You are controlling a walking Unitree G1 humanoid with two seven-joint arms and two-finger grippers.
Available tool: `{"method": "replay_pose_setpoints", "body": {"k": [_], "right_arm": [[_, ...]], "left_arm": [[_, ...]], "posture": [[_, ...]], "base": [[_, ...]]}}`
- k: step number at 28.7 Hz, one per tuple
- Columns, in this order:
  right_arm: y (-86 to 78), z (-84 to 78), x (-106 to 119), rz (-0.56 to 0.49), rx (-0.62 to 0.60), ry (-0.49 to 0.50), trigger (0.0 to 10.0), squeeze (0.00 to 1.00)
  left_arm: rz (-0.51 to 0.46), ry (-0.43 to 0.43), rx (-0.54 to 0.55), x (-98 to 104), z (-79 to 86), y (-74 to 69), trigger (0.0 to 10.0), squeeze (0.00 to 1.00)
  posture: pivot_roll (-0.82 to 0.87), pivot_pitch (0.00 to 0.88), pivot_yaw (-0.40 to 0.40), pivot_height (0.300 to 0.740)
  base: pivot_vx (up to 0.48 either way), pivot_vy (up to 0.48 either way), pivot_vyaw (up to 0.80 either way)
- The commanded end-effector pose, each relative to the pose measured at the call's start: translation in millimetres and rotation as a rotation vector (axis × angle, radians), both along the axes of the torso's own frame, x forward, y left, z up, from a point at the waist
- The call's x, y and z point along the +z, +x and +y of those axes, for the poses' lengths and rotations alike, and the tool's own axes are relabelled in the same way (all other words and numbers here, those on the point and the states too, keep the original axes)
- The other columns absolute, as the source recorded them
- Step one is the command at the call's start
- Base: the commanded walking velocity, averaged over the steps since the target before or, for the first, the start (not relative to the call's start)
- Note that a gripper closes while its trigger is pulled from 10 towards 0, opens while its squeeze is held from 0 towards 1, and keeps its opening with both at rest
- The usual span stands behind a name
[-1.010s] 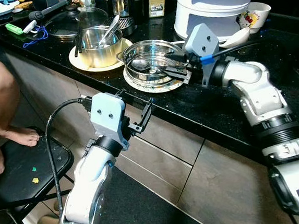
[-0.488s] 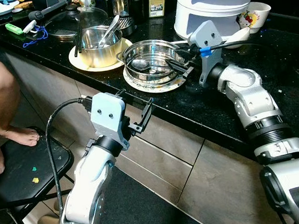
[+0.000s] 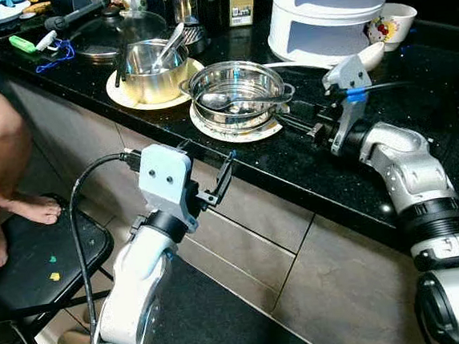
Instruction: Kitchen organization
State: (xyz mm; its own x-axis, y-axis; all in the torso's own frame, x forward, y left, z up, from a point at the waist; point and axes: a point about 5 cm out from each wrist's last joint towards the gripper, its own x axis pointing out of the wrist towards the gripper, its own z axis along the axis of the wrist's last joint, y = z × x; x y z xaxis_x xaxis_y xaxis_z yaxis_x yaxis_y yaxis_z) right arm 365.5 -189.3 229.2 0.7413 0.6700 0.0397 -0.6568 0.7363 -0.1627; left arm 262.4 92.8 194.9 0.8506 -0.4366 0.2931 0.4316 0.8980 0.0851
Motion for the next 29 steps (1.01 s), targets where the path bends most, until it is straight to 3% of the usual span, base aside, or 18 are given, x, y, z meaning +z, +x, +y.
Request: {"method": "replay_pose_setpoints", "body": {"k": [1,7,20,26,29], "right_arm": [[-2.5,3.4,-3,0.011,0.024,0.029,10.0,0.0],[-3.8,11.8,-6,0.023,0.047,0.092,10.0,0.0],[-12.0,29.9,-14,0.056,0.125,0.113,10.0,0.0],[-7.0,31.3,-21,0.068,0.053,0.053,10.0,0.0],[1.0,24.7,-19,0.071,-0.057,0.094,10.0,0.0]], "left_arm": [[0.008,0.001,-0.006,-1,-0.8,-0.9,10.0,0.0],[0.007,0.005,-0.007,-1,-0.4,-0.7,10.0,0.0],[0.005,0.006,-0.012,-1,-1.1,-0.5,10.0,0.0],[0.007,0.007,-0.011,-1,-0.6,-0.9,10.0,0.0],[0.008,0.007,-0.011,-1,-0.8,-1.2,10.0,0.0]], "posture": [[0.04,0.085,-0.033,0.74],[0.04,0.075,-0.034,0.74],[0.04,0.07,-0.032,0.74],[0.04,0.077,-0.029,0.74],[0.04,0.08,-0.028,0.74]], "base": [[0.0,0.0,0.0],[0.0,0.0,0.0],[0.0,0.0,0.0],[0.0,0.0,0.0],[0.0,0.0,0.0]]}}
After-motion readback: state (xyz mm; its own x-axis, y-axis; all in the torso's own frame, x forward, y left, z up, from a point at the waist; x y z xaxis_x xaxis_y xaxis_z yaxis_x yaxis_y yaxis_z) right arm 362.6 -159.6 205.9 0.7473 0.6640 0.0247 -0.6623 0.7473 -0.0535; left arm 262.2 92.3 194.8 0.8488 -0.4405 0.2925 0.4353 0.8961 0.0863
